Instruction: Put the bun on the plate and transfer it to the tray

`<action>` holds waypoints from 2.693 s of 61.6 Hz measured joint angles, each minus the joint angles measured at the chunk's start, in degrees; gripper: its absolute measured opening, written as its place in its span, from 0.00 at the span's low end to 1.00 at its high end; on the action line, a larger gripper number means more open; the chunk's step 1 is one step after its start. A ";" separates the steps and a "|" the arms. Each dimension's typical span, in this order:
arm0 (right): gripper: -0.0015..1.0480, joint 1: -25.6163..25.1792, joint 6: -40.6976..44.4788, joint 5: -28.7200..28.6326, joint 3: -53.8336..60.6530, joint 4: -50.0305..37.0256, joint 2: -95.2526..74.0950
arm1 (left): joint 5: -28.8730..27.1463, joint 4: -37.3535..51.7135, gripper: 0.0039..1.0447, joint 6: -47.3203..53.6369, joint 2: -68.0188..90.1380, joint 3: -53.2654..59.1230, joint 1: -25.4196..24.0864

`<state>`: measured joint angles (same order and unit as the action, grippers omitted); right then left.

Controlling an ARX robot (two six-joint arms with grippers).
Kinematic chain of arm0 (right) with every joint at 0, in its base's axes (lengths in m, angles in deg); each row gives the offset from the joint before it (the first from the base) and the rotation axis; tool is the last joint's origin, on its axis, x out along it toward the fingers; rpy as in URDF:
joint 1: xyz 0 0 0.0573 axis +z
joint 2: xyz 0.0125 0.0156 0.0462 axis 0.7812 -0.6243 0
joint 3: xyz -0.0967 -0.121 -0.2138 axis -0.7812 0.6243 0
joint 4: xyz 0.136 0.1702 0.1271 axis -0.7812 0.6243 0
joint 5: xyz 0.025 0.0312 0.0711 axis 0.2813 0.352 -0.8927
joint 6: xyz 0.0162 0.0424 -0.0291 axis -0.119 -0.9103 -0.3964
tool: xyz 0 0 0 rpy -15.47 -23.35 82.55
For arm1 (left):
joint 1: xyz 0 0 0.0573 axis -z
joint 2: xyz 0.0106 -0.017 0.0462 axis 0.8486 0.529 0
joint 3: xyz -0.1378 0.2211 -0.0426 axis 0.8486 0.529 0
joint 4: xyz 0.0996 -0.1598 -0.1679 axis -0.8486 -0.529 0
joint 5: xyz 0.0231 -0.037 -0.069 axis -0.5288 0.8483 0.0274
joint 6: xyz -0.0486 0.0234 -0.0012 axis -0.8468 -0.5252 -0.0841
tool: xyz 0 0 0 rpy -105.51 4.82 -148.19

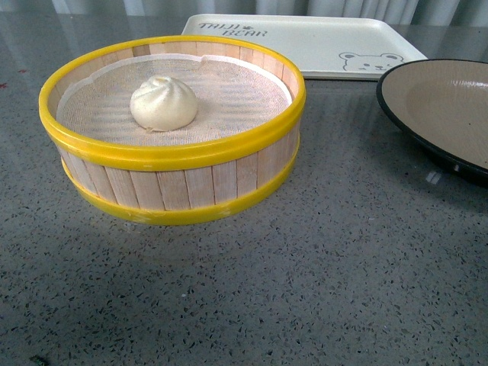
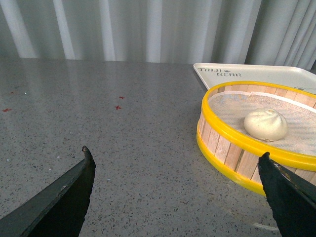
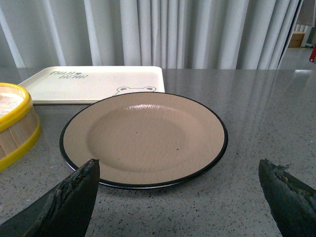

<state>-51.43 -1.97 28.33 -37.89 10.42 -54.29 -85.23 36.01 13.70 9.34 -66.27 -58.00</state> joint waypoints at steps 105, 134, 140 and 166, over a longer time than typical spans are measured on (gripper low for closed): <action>0.92 0.00 0.02 0.00 0.00 0.00 0.00 | 5.01 -11.28 0.94 5.49 86.33 -60.76 16.98; 0.92 0.00 0.02 0.00 0.00 0.02 0.00 | 4.33 -14.97 0.94 6.16 92.85 -63.49 16.61; 0.92 0.00 0.02 0.00 0.00 0.02 0.00 | 4.79 -15.02 0.94 6.14 93.26 -63.49 16.70; 0.92 0.00 0.02 0.00 0.00 0.02 0.00 | 5.20 -14.47 0.81 4.61 93.81 -63.45 18.97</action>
<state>-51.43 -1.95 28.33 -37.89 10.44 -54.29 -80.03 21.54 18.31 103.15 -129.72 -39.03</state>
